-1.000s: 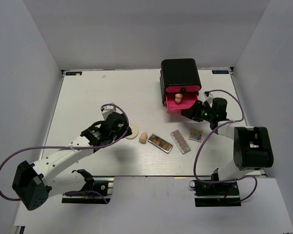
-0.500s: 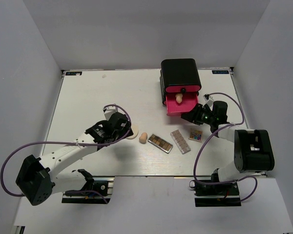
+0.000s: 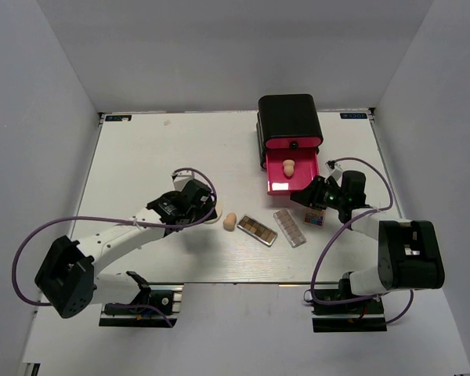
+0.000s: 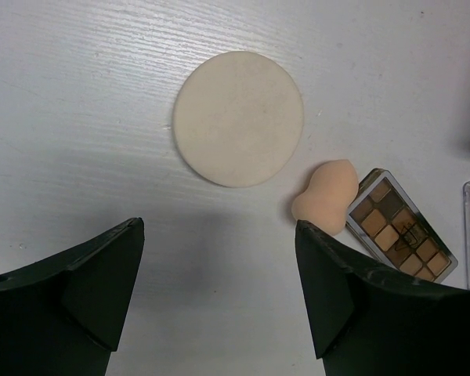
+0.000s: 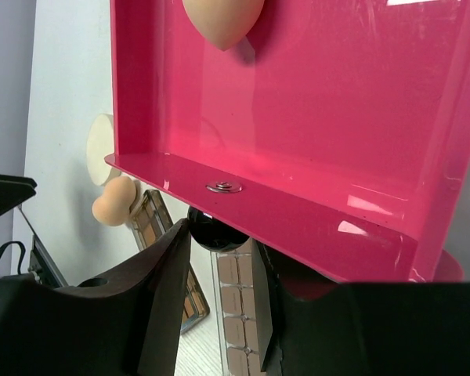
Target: Organize the makeup
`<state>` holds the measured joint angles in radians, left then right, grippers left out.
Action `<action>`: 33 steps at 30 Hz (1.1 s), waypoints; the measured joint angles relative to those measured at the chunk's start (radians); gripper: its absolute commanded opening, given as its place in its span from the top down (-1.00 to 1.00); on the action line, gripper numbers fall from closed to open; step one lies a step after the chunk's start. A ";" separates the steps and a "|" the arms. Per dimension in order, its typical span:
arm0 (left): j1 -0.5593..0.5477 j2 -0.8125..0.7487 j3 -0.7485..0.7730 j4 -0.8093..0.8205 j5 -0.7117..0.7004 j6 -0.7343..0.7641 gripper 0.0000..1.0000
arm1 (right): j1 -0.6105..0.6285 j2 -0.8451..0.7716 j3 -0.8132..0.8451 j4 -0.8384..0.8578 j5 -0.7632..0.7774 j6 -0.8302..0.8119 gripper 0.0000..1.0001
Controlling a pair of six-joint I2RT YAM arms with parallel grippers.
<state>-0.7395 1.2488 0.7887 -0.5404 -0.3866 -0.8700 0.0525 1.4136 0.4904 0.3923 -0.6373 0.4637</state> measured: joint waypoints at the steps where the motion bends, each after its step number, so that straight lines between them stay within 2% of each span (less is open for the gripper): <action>1: 0.001 0.006 0.004 0.001 0.000 0.005 -0.76 | 0.000 -0.003 -0.003 -0.002 -0.001 -0.001 0.56; 7: 0.019 0.056 0.036 0.019 0.000 0.036 -0.77 | 0.000 -0.024 -0.016 -0.027 -0.002 -0.006 0.57; 17: 0.064 0.226 0.112 0.059 0.024 0.087 -0.78 | 0.000 -0.038 -0.016 -0.056 -0.002 -0.023 0.54; 18: 0.067 0.237 0.117 0.064 0.030 0.092 -0.78 | 0.000 -0.038 -0.016 -0.058 -0.002 -0.026 0.49; 21: 0.077 0.266 0.132 0.076 0.045 0.104 -0.78 | 0.000 -0.035 -0.016 -0.065 -0.001 -0.027 0.00; 22: 0.079 0.270 0.135 0.078 0.050 0.107 -0.78 | -0.001 -0.032 -0.016 -0.068 0.002 -0.028 -0.28; 25: 0.087 0.274 0.138 0.082 0.061 0.113 -0.78 | -0.002 -0.020 -0.016 -0.089 -0.001 -0.028 -0.60; 33: 0.097 0.274 0.138 0.102 0.084 0.115 -0.78 | -0.002 -0.015 -0.016 -0.107 -0.002 -0.034 -0.60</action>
<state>-0.6422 1.5227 0.9264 -0.4381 -0.3031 -0.7551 0.0505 1.3987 0.4747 0.2855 -0.6392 0.4301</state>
